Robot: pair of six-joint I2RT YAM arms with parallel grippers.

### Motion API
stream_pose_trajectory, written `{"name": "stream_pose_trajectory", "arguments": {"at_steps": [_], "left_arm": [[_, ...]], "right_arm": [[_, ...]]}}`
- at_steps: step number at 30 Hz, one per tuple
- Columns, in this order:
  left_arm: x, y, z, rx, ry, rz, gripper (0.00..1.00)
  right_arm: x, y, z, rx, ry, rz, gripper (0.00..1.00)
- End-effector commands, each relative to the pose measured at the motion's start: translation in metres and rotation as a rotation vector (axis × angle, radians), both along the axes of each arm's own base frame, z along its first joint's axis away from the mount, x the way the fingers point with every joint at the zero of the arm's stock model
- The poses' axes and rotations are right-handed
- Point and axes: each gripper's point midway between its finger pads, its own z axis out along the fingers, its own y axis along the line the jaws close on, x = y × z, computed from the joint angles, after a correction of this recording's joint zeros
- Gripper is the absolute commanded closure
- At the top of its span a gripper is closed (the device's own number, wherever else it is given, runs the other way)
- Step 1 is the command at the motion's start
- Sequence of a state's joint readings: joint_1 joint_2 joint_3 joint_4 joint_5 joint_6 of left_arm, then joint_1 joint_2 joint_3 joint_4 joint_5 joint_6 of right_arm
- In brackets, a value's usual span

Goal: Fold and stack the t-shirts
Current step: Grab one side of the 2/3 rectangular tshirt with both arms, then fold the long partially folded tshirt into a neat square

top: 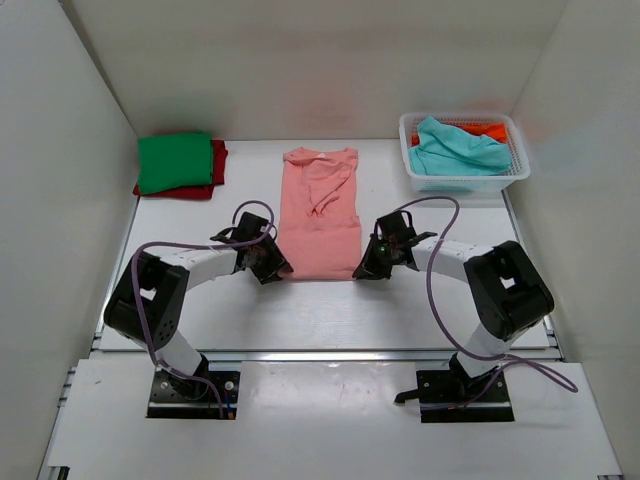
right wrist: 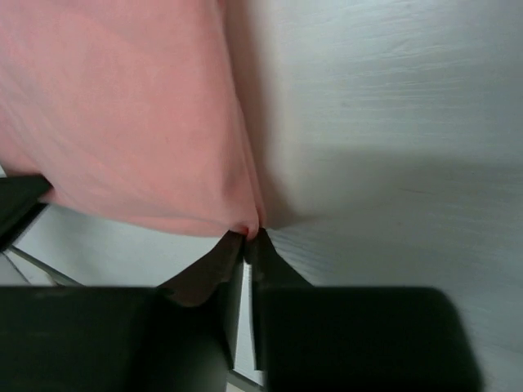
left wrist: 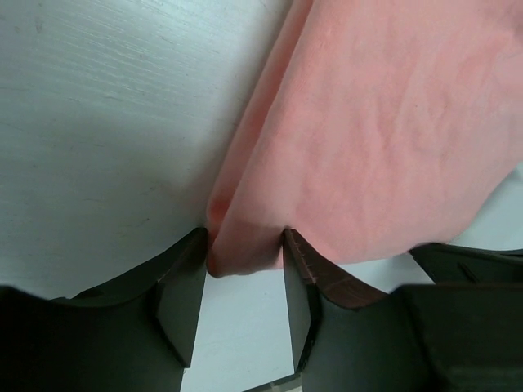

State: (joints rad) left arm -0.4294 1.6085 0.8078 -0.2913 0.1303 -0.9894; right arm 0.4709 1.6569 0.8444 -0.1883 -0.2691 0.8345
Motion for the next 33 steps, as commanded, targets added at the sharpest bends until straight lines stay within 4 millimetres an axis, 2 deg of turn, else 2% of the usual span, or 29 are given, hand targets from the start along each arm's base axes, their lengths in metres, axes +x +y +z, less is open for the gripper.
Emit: {"name": "stream_pose_trajectory", "arguments": {"at_steps": [1,2,3,4,5,6,9,11,12,13,14,16,18,19,21,22,23,25,27,30,31,32,33], "left_arm": [[0.001,0.007,0.004,0.008,-0.037,0.034,0.48],[0.0,0.009,0.004,0.016,-0.041,0.032,0.52],[0.0,0.012,0.006,0.017,-0.047,0.033,0.66],[-0.005,0.013,0.004,0.019,-0.036,0.028,0.73],[-0.004,0.016,0.007,0.02,-0.047,0.039,0.91],[-0.005,0.019,0.008,0.018,-0.053,0.042,1.0],[-0.016,0.018,0.013,0.003,-0.061,0.002,1.0],[-0.03,0.019,0.015,0.013,-0.054,-0.049,1.0],[-0.037,0.022,0.017,0.016,-0.061,-0.061,1.0],[-0.051,0.023,0.017,0.001,-0.051,-0.084,1.0],[-0.069,0.027,0.007,0.002,-0.002,-0.092,1.0],[-0.087,0.026,0.018,-0.021,-0.021,-0.125,1.0],[-0.114,0.024,0.018,-0.028,0.016,-0.167,1.0],[-0.124,0.023,0.02,-0.04,0.025,-0.174,1.0],[-0.141,0.025,0.021,-0.064,0.048,-0.181,1.0],[-0.146,0.026,0.026,-0.078,0.035,-0.19,1.0],[-0.146,0.028,0.033,-0.09,0.009,-0.185,1.0],[-0.148,0.034,0.04,-0.086,-0.004,-0.176,1.0],[-0.139,0.03,0.06,-0.106,-0.052,-0.191,1.0],[-0.12,0.019,0.082,-0.124,-0.084,-0.214,1.0],[-0.11,0.014,0.096,-0.132,-0.123,-0.222,1.0],[-0.105,0.014,0.094,-0.123,-0.105,-0.213,1.0],[-0.096,0.009,0.106,-0.142,-0.131,-0.218,1.0]], "right_arm": [[0.012,0.0,-0.004,-0.005,-0.037,-0.009,1.0],[0.009,0.001,-0.005,-0.013,-0.033,0.006,1.0],[0.006,0.003,-0.003,-0.02,-0.035,0.018,0.99],[0.003,0.006,0.001,-0.017,-0.044,0.03,1.0],[-0.004,0.004,-0.005,-0.024,-0.022,0.027,1.0],[-0.007,0.005,-0.001,-0.015,-0.022,0.024,1.0],[-0.032,0.005,-0.001,-0.009,-0.001,0.036,1.0],[-0.052,0.003,0.001,-0.003,0.015,0.046,1.0],[-0.065,0.001,-0.005,-0.015,0.038,0.061,1.0],[-0.073,0.003,0.003,0.005,0.029,0.067,1.0],[-0.085,0.005,0.005,0.016,0.029,0.085,1.0],[-0.106,0.004,0.008,0.028,0.05,0.102,1.0],[-0.135,0.007,0.014,0.056,0.067,0.143,1.0],[-0.145,0.0,0.007,0.044,0.096,0.14,1.0],[-0.168,0.002,0.015,0.08,0.115,0.16,1.0],[-0.178,-0.001,0.012,0.084,0.133,0.155,1.0],[-0.184,0.002,0.02,0.113,0.122,0.164,1.0],[-0.194,-0.001,0.024,0.146,0.122,0.163,1.0],[-0.193,-0.003,0.031,0.162,0.117,0.15,1.0],[-0.182,-0.004,0.048,0.199,0.094,0.152,1.0],[-0.172,-0.004,0.058,0.206,0.06,0.152,1.0],[-0.167,-0.003,0.068,0.221,0.057,0.153,1.0],[-0.161,-0.009,0.07,0.214,0.057,0.147,0.99]]}}
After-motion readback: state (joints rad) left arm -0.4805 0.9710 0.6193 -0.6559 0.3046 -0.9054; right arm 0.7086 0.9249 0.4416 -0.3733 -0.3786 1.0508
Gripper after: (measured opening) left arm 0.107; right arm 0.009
